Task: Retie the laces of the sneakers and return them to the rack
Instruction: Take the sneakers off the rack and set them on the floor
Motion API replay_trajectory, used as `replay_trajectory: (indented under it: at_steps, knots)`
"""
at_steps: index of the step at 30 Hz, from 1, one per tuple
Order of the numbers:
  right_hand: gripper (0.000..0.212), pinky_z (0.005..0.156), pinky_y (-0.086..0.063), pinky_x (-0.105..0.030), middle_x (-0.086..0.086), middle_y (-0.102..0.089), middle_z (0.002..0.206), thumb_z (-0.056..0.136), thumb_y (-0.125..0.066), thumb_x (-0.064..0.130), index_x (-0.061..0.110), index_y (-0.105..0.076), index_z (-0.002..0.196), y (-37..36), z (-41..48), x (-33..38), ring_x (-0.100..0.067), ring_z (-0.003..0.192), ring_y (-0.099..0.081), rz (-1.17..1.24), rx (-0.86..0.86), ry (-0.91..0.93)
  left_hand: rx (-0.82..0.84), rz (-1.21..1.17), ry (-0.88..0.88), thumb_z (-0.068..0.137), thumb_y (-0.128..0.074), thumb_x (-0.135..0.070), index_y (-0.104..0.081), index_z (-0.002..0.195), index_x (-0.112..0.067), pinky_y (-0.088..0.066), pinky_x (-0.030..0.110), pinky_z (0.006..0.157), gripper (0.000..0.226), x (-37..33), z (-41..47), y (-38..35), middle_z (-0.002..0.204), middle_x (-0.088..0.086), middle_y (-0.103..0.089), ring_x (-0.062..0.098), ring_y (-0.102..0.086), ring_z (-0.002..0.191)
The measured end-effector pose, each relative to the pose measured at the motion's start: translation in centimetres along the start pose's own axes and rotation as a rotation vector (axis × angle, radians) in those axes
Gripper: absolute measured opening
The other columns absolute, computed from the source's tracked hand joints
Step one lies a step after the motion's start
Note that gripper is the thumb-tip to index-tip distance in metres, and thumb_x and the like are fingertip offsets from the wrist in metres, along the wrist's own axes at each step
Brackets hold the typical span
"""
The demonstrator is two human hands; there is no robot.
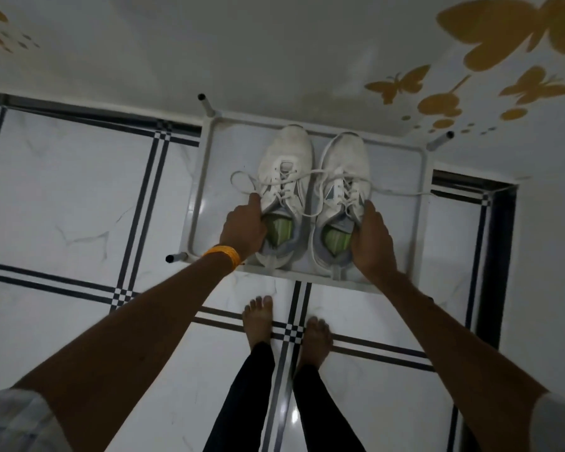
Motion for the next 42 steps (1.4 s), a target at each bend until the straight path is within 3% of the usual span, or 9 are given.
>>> replay_trajectory:
  at_steps: [7,12,17,22,24,30,33,39,42]
  knots:
    - [0.052,0.089,-0.051,-0.040,-0.016,-0.055,0.122,0.094,-0.047,0.001,0.008,-0.033,0.144,1.3,-6.6,0.9,-0.030,0.106,-0.059,0.076,0.009,0.035,-0.114,-0.126,-0.052,0.097,-0.044,-0.017,-0.048,0.111,-0.004,-0.052,0.036,0.067,0.019,-2.0,-7.8,2.2,0.091,0.016,-0.069,0.033,-0.066,0.078]
    - [0.058,0.092,-0.051,-0.033,-0.010,-0.052,0.130,0.094,-0.047,0.005,0.012,-0.028,0.148,2.0,-16.3,0.1,-0.020,0.109,-0.057,0.180,-0.004,0.002,-0.091,-0.187,-0.081,0.096,-0.046,-0.012,-0.047,0.116,-0.009,-0.050,0.031,0.066,0.020,-1.7,-16.2,1.8,0.089,0.005,-0.067,0.023,-0.063,0.074]
    - [0.047,0.072,-0.051,-0.020,-0.009,-0.056,0.113,0.098,-0.041,0.003,0.009,-0.035,0.144,-0.4,-26.6,-1.7,-0.022,0.093,-0.062,0.178,-0.114,0.022,-0.068,-0.239,-0.109,0.096,-0.047,-0.015,-0.048,0.115,-0.017,-0.058,0.037,0.069,0.019,2.4,-24.9,-2.5,0.090,0.001,-0.068,0.019,-0.066,0.075]
    - [0.049,0.105,-0.043,-0.038,-0.011,-0.048,0.142,0.099,-0.042,0.011,0.012,-0.032,0.147,-8.0,-34.8,-6.4,-0.027,0.126,-0.051,0.181,0.011,-0.118,-0.020,-0.259,-0.115,0.098,-0.046,-0.023,-0.048,0.124,-0.019,-0.059,0.038,0.079,0.026,8.5,-32.1,-8.9,0.103,0.002,-0.070,0.019,-0.069,0.086]
    - [0.049,0.106,-0.043,-0.044,-0.011,-0.052,0.138,0.097,-0.049,0.016,0.010,-0.036,0.144,-11.2,-36.7,-8.0,-0.027,0.125,-0.053,0.246,0.047,-0.132,0.006,-0.256,-0.120,0.098,-0.047,-0.025,-0.048,0.125,-0.018,-0.059,0.034,0.083,0.028,11.0,-33.5,-11.7,0.106,0.001,-0.070,0.018,-0.069,0.089]
    - [0.054,0.093,-0.046,-0.029,-0.011,-0.056,0.124,0.096,-0.045,0.035,0.005,-0.039,0.140,-20.9,-36.1,-13.2,-0.019,0.110,-0.056,0.219,0.032,-0.060,0.037,-0.212,-0.106,0.099,-0.045,-0.024,-0.050,0.112,-0.013,-0.059,0.039,0.076,0.018,16.9,-32.2,-21.8,0.096,0.006,-0.070,0.022,-0.068,0.081]
    - [0.043,0.094,-0.042,-0.025,-0.017,-0.058,0.127,0.097,-0.043,0.014,0.002,-0.042,0.139,-25.7,-33.9,-17.0,-0.028,0.114,-0.058,0.142,0.000,-0.029,0.032,-0.170,-0.088,0.099,-0.044,-0.021,-0.050,0.112,-0.007,-0.058,0.043,0.072,0.020,19.5,-30.2,-26.9,0.094,0.013,-0.070,0.029,-0.067,0.079]
    - [0.052,0.095,-0.047,-0.038,-0.019,-0.054,0.131,0.092,-0.050,0.004,0.004,-0.037,0.142,-31.8,-28.7,-22.2,-0.033,0.115,-0.055,0.054,-0.010,0.072,-0.018,-0.156,-0.138,0.099,-0.043,-0.016,-0.050,0.112,-0.004,-0.044,0.029,0.066,0.019,22.0,-25.0,-33.9,0.089,0.010,-0.065,0.022,-0.058,0.072]
    - [0.048,0.095,-0.046,-0.036,-0.018,-0.055,0.128,0.093,-0.047,0.005,0.006,-0.040,0.140,-34.8,-26.7,-24.8,-0.032,0.115,-0.055,0.074,-0.032,0.076,-0.024,-0.137,-0.182,0.099,-0.042,-0.015,-0.049,0.111,-0.002,-0.038,0.025,0.063,0.019,23.1,-23.0,-37.3,0.086,0.006,-0.059,0.018,-0.052,0.070]
Point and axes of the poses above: each hand's wrist, its own z-axis towards the middle knuckle, its own y-axis out of the back of the hand, x = y × z, the point moved 9 cm from there along z, towards the middle knuckle
